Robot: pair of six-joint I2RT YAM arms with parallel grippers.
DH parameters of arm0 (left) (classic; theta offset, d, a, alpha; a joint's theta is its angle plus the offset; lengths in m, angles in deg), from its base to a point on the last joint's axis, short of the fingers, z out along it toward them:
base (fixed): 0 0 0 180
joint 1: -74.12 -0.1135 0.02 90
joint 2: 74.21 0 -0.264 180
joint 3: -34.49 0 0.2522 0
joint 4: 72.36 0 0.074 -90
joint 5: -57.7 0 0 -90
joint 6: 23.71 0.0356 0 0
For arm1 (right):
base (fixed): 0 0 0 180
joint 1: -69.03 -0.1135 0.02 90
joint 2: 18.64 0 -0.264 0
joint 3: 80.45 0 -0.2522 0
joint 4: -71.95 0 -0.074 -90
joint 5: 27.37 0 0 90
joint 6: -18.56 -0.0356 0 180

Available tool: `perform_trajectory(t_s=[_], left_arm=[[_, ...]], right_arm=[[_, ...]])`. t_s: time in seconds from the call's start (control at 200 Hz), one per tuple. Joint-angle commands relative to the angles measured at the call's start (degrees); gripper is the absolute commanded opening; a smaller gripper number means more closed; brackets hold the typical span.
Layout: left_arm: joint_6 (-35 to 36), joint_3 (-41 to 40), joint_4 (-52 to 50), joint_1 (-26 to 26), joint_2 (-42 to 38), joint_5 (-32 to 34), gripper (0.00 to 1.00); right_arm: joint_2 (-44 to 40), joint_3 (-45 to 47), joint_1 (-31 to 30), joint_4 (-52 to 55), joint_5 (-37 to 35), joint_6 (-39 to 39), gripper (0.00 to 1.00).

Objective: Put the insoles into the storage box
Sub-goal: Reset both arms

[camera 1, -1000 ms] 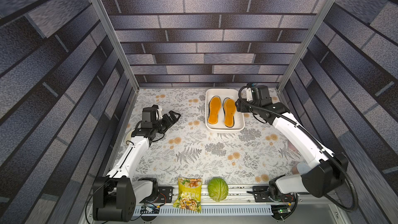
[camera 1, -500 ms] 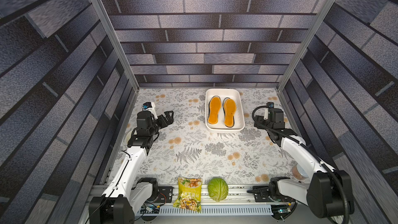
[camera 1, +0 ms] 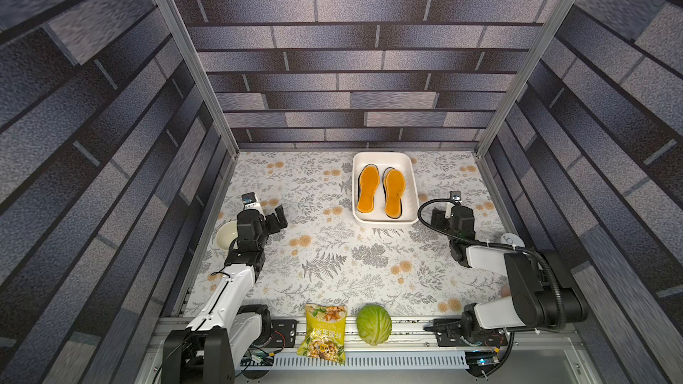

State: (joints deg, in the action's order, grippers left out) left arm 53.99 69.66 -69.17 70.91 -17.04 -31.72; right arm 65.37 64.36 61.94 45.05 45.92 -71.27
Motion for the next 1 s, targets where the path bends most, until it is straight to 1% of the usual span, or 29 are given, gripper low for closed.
perform_trajectory(t_s=[0.0, 0.04, 0.105, 0.145, 0.175, 0.205, 0.255, 0.341, 0.401, 0.436, 0.456, 0.496, 0.516, 0.531, 0.581, 0.646, 0.726, 0.801, 0.872, 0.922, 0.992], left_arm=[[3.08, -4.26, 15.99, -1.65, 4.84, 2.98, 1.0], [3.83, -5.27, 20.39, -1.87, 7.35, 3.02, 1.0], [5.36, -5.5, 24.69, -1.91, 11.14, 2.66, 1.0], [6.14, -5.26, 27.07, -1.94, 14.54, 2.82, 1.0], [6.4, -4.91, 28.91, -2.09, 16.86, 2.98, 1.0], [6.44, -4.59, 30.96, -2.28, 18.45, 2.99, 1.0], [6.49, -3.7, 31.98, -2.34, 19.83, 1.7, 1.0], [7.26, -2.15, 33.35, -2.25, 24.65, 1.73, 1.0], [7.97, -3.17, 41.23, -1.2, 31.03, 3.43, 1.0], [9.52, -3.87, 48.5, -0.35, 34.78, 4.72, 1.0], [9.72, -3.61, 47.9, 0.1, 34.34, 5.25, 1.0], [8.63, -1.65, 37.84, 0.17, 30.72, 5.64, 1.0], [8.35, -0.57, 34.93, 0.13, 30.39, 5.85, 1.0], [8.34, -0.16, 34.81, 0.05, 30.98, 6.09, 1.0], [8.48, 0.01, 39.61, 0.12, 33.66, 8.6, 1.0], [6.32, 0.4, 34.41, 0.1, 31.19, 11.63, 1.0], [7.98, -1.67, 41.9, 0.73, 33.27, 12.49, 1.0], [8.76, -3.13, 42.71, 2.15, 32.09, 13.88, 1.0], [10.74, -3.96, 47.07, 3.42, 33.46, 15.26, 1.0], [11.67, -3.77, 46.58, 5.09, 33.42, 17.74, 1.0], [12.69, -3.22, 46.89, 5.67, 34.14, 18.07, 1.0]], right_arm=[[4.55, 2.39, 0.02, -16.25, -3.08, 0.68, 0.83], [6.11, 3.1, 0.06, -20.54, -3.27, 1.31, 0.85], [4.73, 2.59, 0.05, -16.82, -4.21, 0.42, 0.89], [5.73, 2.6, 0.01, -18.66, -4.72, 0.51, 0.95], [5.2, 2.62, -0.01, -17.62, -4.8, 0.27, 1.0], [5.02, 2.45, 0.05, -16.87, -4.93, 0.09, 1.0], [5.53, 2.66, -0.02, -18.45, -5.03, 0.31, 1.0], [5.46, 2.58, 0.05, -18.08, -4.96, 0.26, 1.0], [5.25, 2.53, 0.04, -17.62, -4.98, 0.19, 1.0], [5.42, 2.6, 0.06, -18.02, -4.96, 0.26, 1.0], [5.45, 2.62, -0.02, -18.0, -4.93, 0.27, 1.0], [5.29, 2.61, 0.06, -17.79, -5.03, 0.25, 1.0], [5.37, 2.55, 0.06, -17.97, -4.89, 0.19, 1.0], [5.43, 2.54, 0.06, -17.96, -5.01, 0.2, 1.0], [5.41, 2.53, 0.06, -17.78, -4.88, 0.19, 1.0], [5.42, 2.45, -0.02, -17.69, -4.96, 0.18, 1.0], [5.45, 2.53, 0.04, -17.74, -4.91, 0.19, 1.0], [5.38, 2.58, 0.05, -17.78, -4.93, 0.16, 1.0], [5.4, 2.53, 0.06, -17.78, -4.93, 0.19, 1.0], [5.4, 2.48, 0.01, -17.78, -4.96, 0.19, 1.0], [5.42, 2.49, 0.05, -17.78, -4.92, 0.21, 1.0]])
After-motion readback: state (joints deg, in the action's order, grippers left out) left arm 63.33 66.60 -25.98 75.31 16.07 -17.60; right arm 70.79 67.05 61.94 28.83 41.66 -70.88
